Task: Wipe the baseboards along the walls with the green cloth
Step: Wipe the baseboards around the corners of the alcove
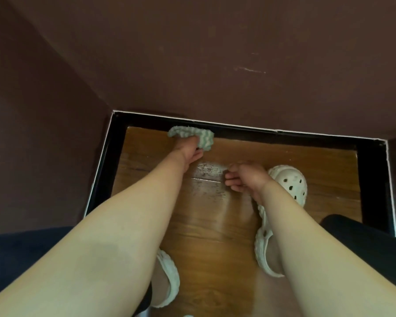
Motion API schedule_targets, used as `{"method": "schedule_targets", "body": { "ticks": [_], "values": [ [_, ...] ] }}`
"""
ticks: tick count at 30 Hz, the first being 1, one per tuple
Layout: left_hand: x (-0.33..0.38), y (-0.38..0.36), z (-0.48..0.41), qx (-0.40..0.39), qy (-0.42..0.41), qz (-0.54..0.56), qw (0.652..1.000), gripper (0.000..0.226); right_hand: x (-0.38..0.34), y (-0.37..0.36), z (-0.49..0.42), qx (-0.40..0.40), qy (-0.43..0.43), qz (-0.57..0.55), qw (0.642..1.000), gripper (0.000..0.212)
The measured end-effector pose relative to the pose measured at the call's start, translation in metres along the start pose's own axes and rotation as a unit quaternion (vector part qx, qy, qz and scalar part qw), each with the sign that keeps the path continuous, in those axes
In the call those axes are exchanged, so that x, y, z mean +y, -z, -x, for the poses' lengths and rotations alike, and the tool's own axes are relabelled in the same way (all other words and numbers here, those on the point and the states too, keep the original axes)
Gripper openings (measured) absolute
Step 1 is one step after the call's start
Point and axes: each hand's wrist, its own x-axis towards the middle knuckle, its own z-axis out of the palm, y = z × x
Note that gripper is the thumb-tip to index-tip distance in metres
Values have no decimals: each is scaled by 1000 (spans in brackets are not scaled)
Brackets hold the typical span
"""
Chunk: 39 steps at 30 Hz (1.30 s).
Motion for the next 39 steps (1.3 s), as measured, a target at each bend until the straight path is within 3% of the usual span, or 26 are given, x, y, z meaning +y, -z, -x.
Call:
{"method": "schedule_targets", "body": {
  "ticks": [4,6,10,13,17,24,27,30,33,36,39],
  "values": [
    [-8,-31,6,-71,2,-34,997,32,7,-6,8,-1,1,-1,1000,22],
    [-10,-35,-3,-25,-17,-23,999,27,12,-2,9,10,-3,-9,1000,23],
    [-2,0,-21,106,-55,16,993,47,14,8,13,19,-1,-4,1000,17],
    [5,16,-25,131,-35,97,986,50,12,15,15,26,9,1,1000,17],
    [4,-4,-8,89,9,90,992,56,16,18,13,37,0,-12,999,17],
    [-18,-41,11,-43,4,-20,999,34,20,7,13,0,20,10,1000,10],
    [-14,-36,3,-9,5,9,1000,41,27,19,15,31,-6,-7,999,15],
    [-1,-19,-5,54,22,67,996,32,25,28,15,42,-16,-19,999,18],
    [4,-9,-12,91,20,57,994,31,18,28,12,47,-6,-22,999,18],
    [-4,-16,-12,84,8,3,996,38,11,24,8,43,3,-12,999,18],
    [-14,-26,-6,11,5,-67,998,38,6,18,5,35,2,21,999,20]
  ]
}}
